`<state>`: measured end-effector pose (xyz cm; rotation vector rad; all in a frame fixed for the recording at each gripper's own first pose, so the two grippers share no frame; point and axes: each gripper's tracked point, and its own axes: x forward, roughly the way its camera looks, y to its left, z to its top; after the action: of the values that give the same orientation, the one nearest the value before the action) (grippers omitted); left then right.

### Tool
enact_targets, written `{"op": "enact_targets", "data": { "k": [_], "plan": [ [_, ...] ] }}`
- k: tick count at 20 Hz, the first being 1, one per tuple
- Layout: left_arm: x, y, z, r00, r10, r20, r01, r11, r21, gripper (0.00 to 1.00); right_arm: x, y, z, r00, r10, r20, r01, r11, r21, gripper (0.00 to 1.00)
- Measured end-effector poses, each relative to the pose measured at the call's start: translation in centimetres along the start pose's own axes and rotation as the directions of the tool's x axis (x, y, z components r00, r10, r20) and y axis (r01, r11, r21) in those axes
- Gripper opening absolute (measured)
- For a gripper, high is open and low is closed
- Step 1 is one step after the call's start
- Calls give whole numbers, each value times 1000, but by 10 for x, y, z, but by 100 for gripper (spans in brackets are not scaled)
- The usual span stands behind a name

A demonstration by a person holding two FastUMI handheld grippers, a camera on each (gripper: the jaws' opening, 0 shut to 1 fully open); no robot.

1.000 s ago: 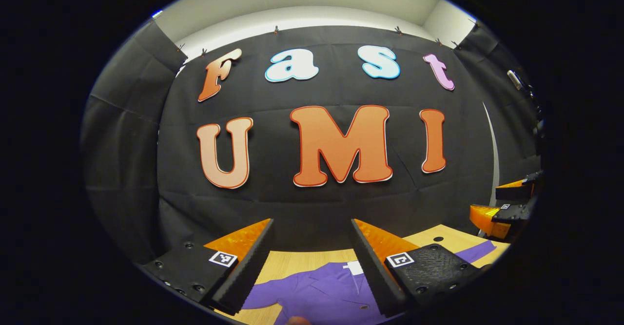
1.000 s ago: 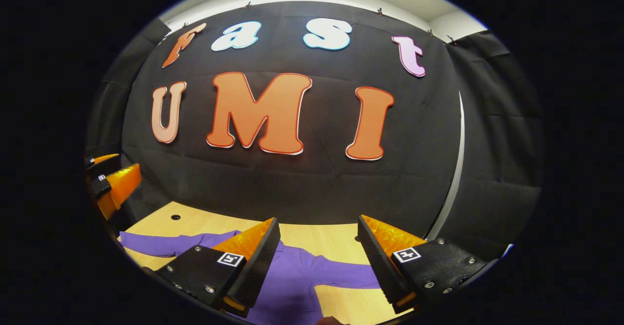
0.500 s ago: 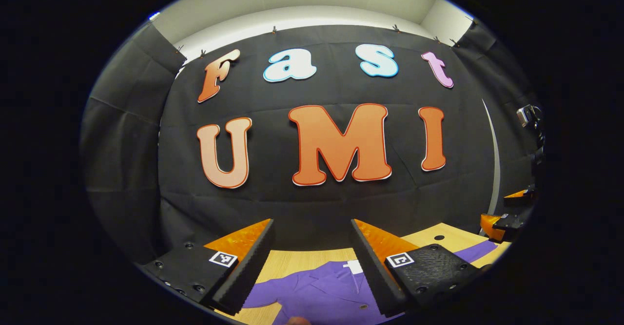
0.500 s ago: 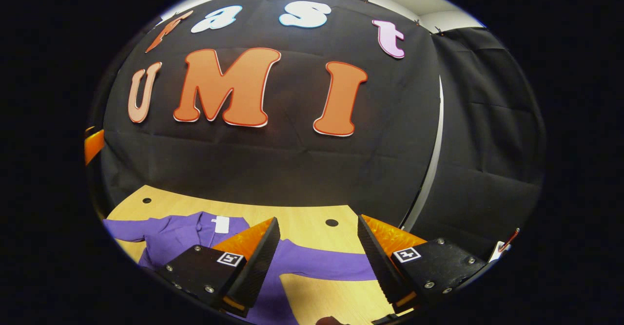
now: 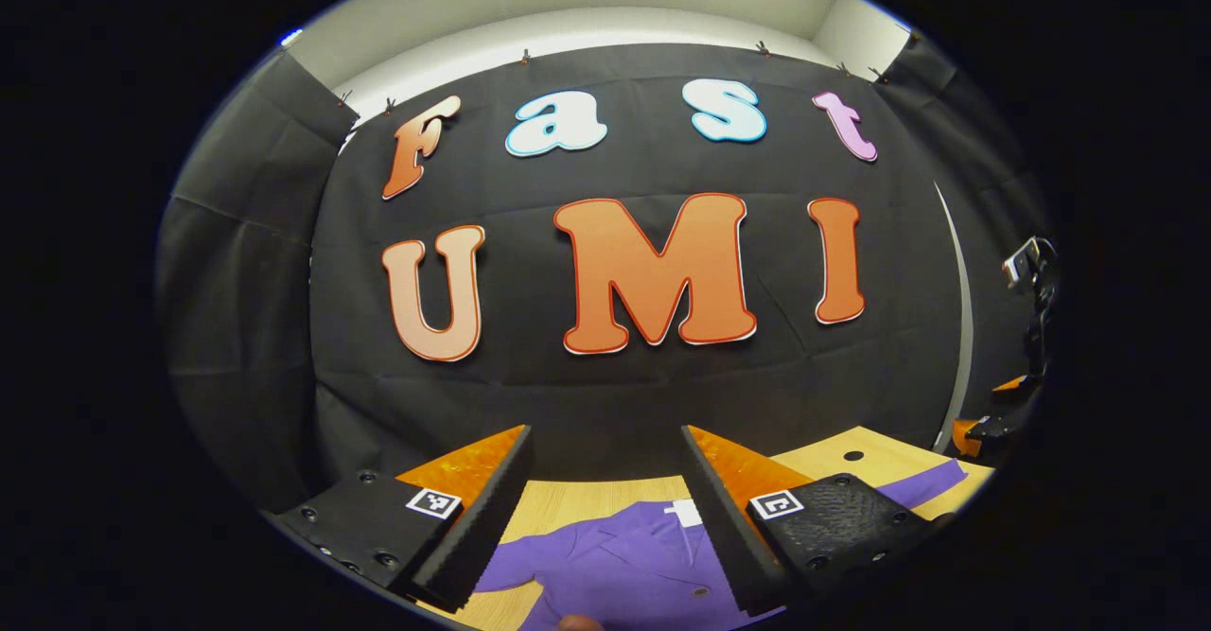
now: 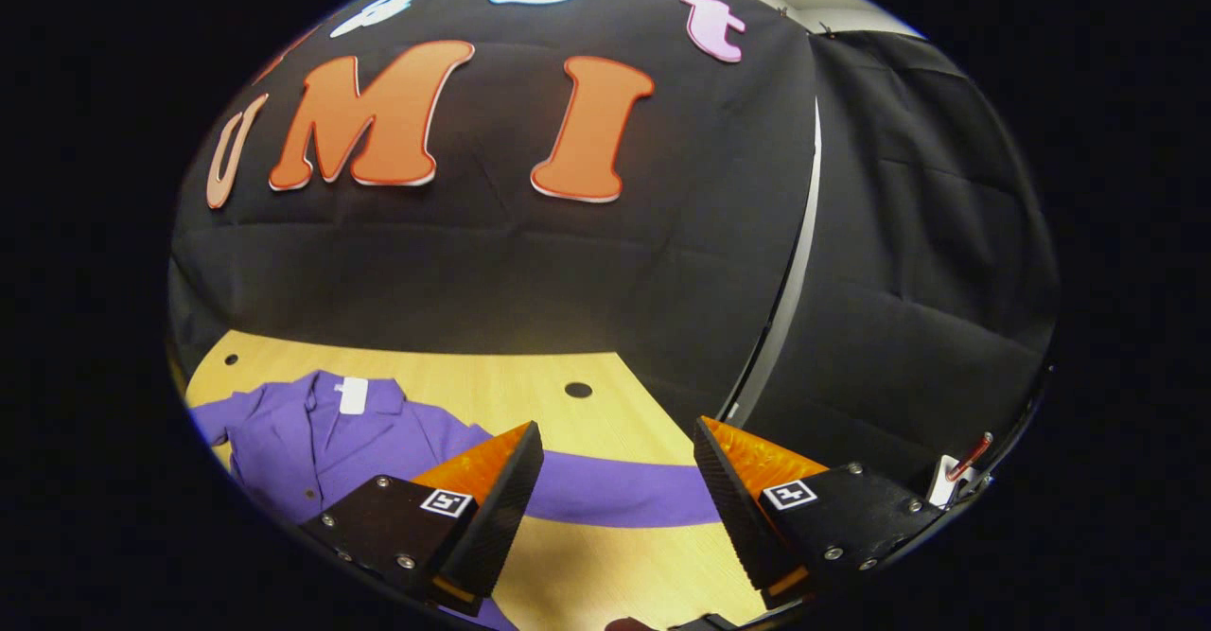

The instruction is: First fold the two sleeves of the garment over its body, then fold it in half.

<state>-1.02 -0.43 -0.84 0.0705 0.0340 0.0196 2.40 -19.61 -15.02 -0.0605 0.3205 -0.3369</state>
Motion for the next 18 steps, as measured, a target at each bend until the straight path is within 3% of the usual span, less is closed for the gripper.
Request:
{"op": "enact_targets", "data": {
  "k": [4,9,18],
  "plan": [
    [-3,-3,-5,1000,9,-25,-9,1000,11,95,25,-12,-38,990,16,-139,-12,999,30,96],
    [-8,-7,-13,998,26,-61,-24,999,23,95,55,-38,-67,974,4,-228,3,1000,31,96],
    [-20,-10,-25,988,70,-135,-63,996,55,94,107,-86,-138,878,59,-474,-5,994,113,97]
  ]
}}
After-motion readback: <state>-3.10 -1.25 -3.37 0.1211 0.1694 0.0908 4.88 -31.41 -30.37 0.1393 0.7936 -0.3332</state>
